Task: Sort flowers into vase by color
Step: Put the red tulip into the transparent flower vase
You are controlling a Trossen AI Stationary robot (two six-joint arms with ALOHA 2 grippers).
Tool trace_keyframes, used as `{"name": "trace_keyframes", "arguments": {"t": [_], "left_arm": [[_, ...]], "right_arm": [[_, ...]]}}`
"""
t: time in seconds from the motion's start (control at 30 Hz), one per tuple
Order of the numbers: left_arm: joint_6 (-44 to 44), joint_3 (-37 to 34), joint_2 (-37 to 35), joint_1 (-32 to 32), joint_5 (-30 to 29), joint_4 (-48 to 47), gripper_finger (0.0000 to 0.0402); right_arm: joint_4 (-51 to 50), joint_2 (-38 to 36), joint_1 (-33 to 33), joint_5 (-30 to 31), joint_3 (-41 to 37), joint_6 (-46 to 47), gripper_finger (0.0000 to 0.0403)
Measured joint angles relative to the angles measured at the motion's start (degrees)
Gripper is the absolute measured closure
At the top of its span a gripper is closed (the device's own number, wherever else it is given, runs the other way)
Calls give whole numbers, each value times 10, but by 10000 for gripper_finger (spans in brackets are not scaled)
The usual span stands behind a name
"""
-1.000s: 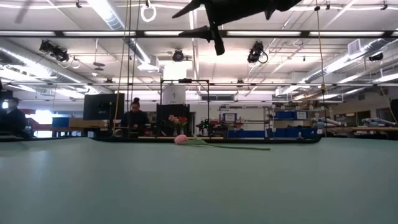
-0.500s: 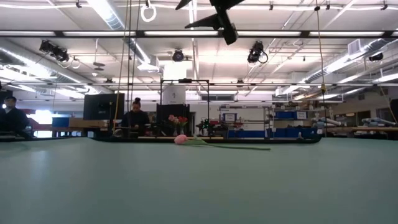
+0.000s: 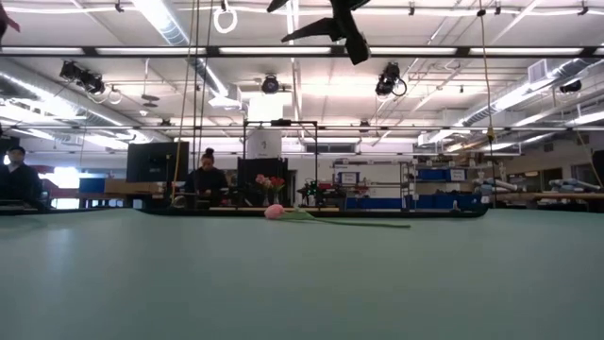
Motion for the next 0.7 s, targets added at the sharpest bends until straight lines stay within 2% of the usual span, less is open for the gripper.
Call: {"name": "trace_keyframes", "arguments": {"t": [0.13,0.23,0.4,0.7], "left_arm": [[-33,-62,0,-40,5,137,401],[-40,-101,0,-70,-20,182,401],[-2,-113,0,-97,-40,180,401],[32,-101,1,-98,-42,167,401]], "right_arm": [[-23,0,-2,-2,0,9,206],[-33,0,-3,-14,0,28,206],[-37,0,-3,-16,0,33,206],[-37,0,-13,-48,0,31,206]]}}
